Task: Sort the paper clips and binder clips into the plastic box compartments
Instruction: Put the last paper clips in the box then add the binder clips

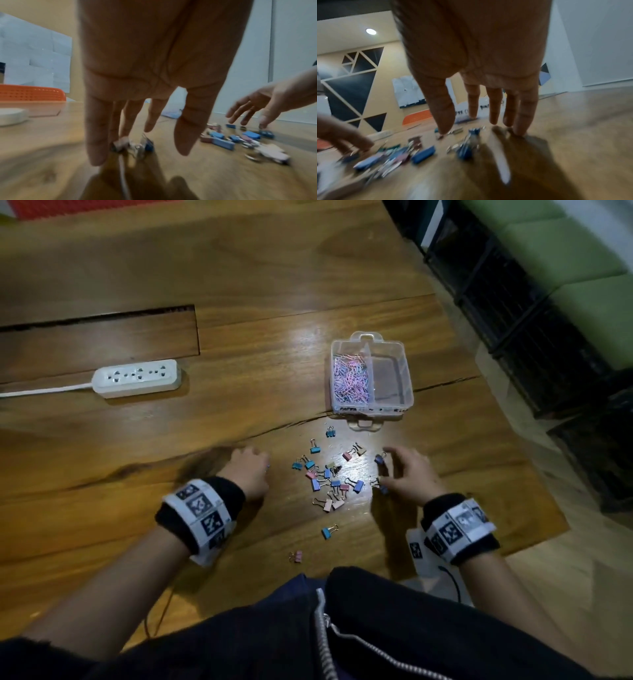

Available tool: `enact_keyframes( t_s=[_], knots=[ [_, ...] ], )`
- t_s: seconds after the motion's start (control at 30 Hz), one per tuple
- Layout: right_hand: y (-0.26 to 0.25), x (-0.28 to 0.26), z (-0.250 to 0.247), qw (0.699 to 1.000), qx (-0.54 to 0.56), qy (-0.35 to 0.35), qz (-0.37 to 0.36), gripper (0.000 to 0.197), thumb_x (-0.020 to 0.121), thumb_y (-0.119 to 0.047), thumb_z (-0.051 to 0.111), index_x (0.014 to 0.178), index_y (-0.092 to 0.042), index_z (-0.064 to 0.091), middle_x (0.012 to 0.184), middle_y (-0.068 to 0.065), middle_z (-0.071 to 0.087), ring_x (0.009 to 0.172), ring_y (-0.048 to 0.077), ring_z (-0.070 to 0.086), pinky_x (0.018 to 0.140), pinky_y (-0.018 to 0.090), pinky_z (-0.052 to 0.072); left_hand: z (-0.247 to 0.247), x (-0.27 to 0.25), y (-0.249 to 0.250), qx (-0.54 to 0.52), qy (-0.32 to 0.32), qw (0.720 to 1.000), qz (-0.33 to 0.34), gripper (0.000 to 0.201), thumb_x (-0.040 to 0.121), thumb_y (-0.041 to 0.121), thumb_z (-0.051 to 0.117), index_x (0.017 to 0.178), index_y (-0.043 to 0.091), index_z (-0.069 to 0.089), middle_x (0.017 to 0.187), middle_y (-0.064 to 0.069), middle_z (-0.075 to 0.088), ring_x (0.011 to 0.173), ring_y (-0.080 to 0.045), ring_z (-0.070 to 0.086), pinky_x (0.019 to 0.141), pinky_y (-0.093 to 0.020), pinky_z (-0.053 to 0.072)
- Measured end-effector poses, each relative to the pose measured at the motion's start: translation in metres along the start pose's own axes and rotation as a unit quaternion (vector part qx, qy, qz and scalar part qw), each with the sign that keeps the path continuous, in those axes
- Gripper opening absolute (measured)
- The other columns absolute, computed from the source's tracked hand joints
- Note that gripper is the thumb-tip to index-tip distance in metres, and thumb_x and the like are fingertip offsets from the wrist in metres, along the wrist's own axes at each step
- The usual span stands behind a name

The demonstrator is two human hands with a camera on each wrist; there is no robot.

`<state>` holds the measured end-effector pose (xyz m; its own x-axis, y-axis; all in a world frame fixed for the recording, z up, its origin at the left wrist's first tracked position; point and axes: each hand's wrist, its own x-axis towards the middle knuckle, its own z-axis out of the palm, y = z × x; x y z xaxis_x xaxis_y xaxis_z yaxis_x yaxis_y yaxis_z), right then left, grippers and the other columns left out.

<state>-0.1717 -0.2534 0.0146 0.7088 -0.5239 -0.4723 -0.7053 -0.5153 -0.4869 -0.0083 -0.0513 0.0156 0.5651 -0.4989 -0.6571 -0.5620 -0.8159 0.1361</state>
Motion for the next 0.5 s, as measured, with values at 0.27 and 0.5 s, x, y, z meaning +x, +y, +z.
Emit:
enact_keyframes(
  t_s=[0.27,0.5],
  knots=[
    [0.0,-0.028,0.05,0.994,-0.069,0.004,-0.087,0.05,0.086,-0.018,0.054,0.134,-0.022,0.038,0.147,-0.001,0.029,0.136,0.02,0.02,0.113,0.038,0.019,0.045,-0.031,0.034,-0.037,-0.002,0.993,0.108,0.089,0.077,0.043,0.066,0.147,0.02,0.016,0.155,-0.005,0.013,0.139,-0.025,0.018,0.111,-0.039,0.028],
    [-0.003,-0.04,0.064,0.991,-0.109,-0.033,-0.077,0.075,0.072,-0.041,0.068,0.135,-0.039,0.027,0.149,-0.001,0.018,0.133,0.023,0.02,0.107,0.043,0.027,0.073,-0.04,0.028,0.035,0.035,0.988,0.144,0.081,0.077,0.037,0.067,0.143,0.022,0.022,0.151,-0.001,0.018,0.132,-0.024,0.025,0.106,-0.037,0.038]
  ],
)
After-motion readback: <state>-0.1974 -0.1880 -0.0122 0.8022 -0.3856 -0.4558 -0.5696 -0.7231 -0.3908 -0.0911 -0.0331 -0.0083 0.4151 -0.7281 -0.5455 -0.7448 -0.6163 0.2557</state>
